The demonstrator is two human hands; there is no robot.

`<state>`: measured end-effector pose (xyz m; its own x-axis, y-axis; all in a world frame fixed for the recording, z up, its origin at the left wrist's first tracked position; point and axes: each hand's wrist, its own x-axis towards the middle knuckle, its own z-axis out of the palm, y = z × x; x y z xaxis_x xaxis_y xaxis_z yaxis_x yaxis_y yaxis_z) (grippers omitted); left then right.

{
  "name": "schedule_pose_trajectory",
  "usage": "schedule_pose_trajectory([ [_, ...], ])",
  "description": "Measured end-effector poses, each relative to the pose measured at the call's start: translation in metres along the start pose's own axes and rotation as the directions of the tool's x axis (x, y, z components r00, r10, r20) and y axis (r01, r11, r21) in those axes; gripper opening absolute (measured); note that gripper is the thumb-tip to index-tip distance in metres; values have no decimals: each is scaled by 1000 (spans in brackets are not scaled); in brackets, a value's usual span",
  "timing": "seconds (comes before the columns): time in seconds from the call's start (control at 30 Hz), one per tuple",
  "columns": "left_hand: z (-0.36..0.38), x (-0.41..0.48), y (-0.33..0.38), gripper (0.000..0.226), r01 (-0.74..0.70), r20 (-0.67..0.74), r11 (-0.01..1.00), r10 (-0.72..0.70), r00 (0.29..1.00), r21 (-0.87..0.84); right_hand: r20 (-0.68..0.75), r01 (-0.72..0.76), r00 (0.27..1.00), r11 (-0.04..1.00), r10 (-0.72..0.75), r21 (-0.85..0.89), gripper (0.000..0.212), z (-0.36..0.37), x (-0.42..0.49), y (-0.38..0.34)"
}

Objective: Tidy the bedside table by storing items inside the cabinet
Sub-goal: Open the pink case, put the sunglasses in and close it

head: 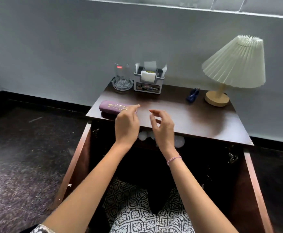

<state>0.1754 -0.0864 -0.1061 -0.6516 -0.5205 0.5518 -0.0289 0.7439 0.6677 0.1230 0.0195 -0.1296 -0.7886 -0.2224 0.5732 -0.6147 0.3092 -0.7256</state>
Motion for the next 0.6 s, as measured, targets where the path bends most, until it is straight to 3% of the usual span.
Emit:
schedule_pose_trajectory([
  [0.1, -11, 21, -19, 38, 97, -35, 993, -95, 995, 68, 278, 8, 960, 993, 24, -115, 41, 25, 13, -2],
  [0.17, -15, 31, -29, 42, 185, -24, 977, -183, 983, 105, 362, 10, 931, 988, 47, -155, 52, 39, 17, -2],
  [0.37, -22, 53, -54, 50, 402, -17, 907, -403, 915, 128, 409, -29, 907, 984, 101, -178, 58, 61, 25, 1],
  [0.5, -21, 56, -61, 38, 435, -9, 892, -438, 899, 124, 398, -13, 914, 986, 80, -169, 55, 66, 28, 1],
  [0.6, -20, 59, -64, 41, 474, -25, 873, -474, 880, 111, 387, 3, 920, 988, 58, -156, 55, 64, 30, 3],
])
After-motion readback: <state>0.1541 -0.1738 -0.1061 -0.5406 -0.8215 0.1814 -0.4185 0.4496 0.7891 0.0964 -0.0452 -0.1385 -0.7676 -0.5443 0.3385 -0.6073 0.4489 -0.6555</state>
